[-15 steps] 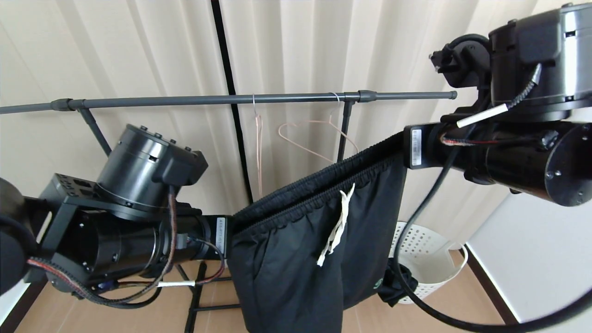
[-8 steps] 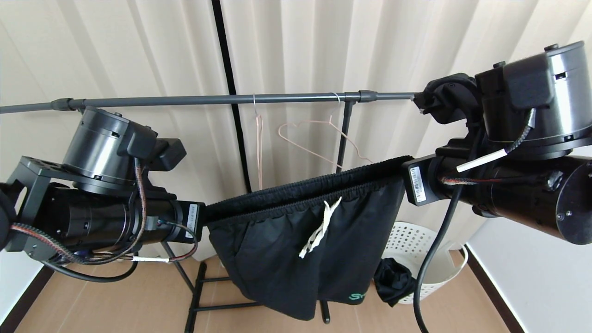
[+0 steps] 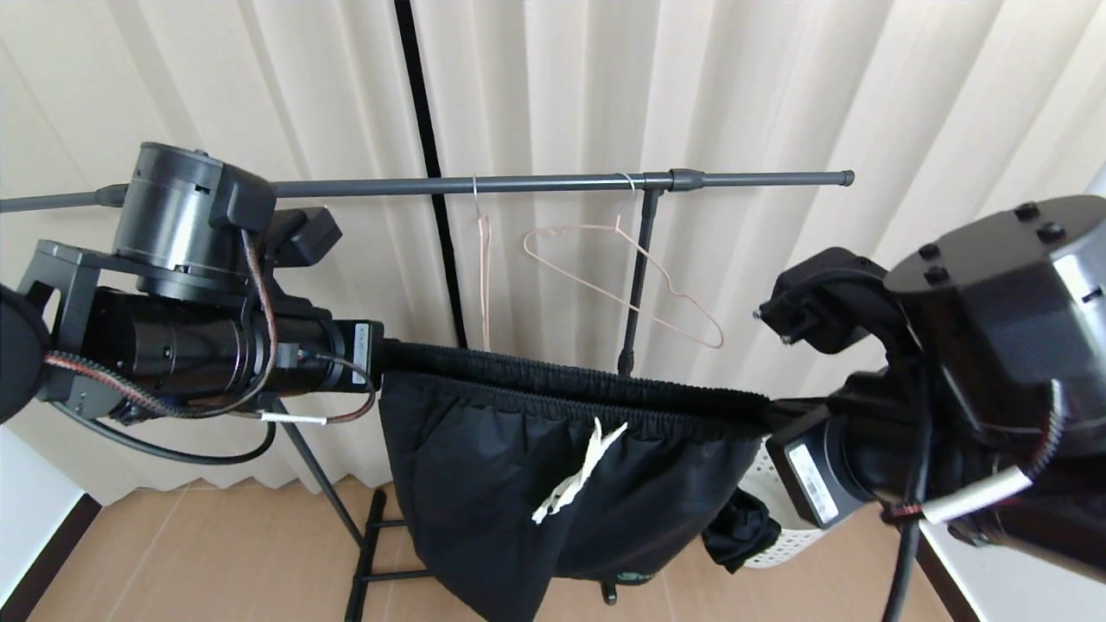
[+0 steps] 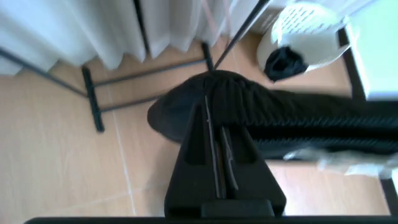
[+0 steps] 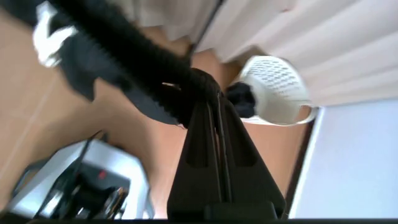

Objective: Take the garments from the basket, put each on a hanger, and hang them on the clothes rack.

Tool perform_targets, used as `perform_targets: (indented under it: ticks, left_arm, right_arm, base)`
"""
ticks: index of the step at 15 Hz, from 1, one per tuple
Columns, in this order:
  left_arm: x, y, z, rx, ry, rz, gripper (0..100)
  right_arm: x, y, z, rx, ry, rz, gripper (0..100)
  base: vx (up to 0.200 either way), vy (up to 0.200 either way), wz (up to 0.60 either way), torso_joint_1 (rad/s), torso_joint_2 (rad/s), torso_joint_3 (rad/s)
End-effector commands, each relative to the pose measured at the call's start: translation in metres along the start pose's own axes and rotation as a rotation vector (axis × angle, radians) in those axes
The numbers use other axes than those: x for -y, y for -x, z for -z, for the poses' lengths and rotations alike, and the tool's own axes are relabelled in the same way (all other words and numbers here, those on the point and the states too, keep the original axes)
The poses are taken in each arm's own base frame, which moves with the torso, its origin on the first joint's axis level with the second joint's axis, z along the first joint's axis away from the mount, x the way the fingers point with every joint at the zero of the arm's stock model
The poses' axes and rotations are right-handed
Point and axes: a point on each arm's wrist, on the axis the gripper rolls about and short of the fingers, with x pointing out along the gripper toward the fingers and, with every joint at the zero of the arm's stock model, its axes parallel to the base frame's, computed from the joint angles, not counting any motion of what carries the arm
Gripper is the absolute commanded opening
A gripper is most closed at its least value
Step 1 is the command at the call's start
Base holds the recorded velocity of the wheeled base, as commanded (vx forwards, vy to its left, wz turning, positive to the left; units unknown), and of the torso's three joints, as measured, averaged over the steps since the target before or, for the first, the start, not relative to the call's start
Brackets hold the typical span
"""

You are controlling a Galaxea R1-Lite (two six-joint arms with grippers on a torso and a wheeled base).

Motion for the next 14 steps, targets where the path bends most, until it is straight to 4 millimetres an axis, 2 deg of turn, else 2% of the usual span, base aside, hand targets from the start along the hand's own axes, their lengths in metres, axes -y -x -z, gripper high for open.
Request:
perform_targets:
  ticks: [1,3,5,8,11,12,14]
  left_arm:
    - [0.007,-0.012,-0.017,0.029,0.001,0.046,0]
    - [0.012,-0.017,-0.031,0.059,0.001,0.068,0]
    - [0.022,-0.022,-0.039,0.078,-0.009,0.094,0]
    - [0.041,-0.023,-0.051,0.132,-0.028,0.148,0]
    - [0.055,-0.026,-0.057,0.172,-0.053,0.192,0]
    - [0.065,-0.029,-0.06,0.181,-0.065,0.219,0]
    - [0.076,-0.025,-0.058,0.182,-0.081,0.251,0]
  right_arm:
    - [-0.009,0.023,0.017,-0.014,0.028,-0.13,0]
    - [-0.024,0.031,0.029,-0.049,0.0,-0.233,0]
    - [-0.035,0.037,0.033,-0.102,-0.072,-0.384,0]
    - [-0.061,0.037,0.029,-0.099,-0.188,-0.503,0]
    - [-0.086,0.037,0.025,-0.083,-0.195,-0.555,0]
    - [-0.115,0.032,0.02,-0.088,-0.231,-0.577,0]
    - [-0.142,0.025,0.006,-0.081,-0.298,-0.559,0]
  base:
    - [0.0,0.0,0.0,0.0,0.0,0.0]
    - [0.0,0.0,0.0,0.0,0.0,0.0]
    - [0.0,0.0,0.0,0.0,0.0,0.0]
    - [0.0,0.0,0.0,0.0,0.0,0.0]
    - [0.0,0.0,0.0,0.0,0.0,0.0]
    - [0.0,0.0,0.0,0.0,0.0,0.0]
    - [0.0,0.0,0.0,0.0,0.0,0.0]
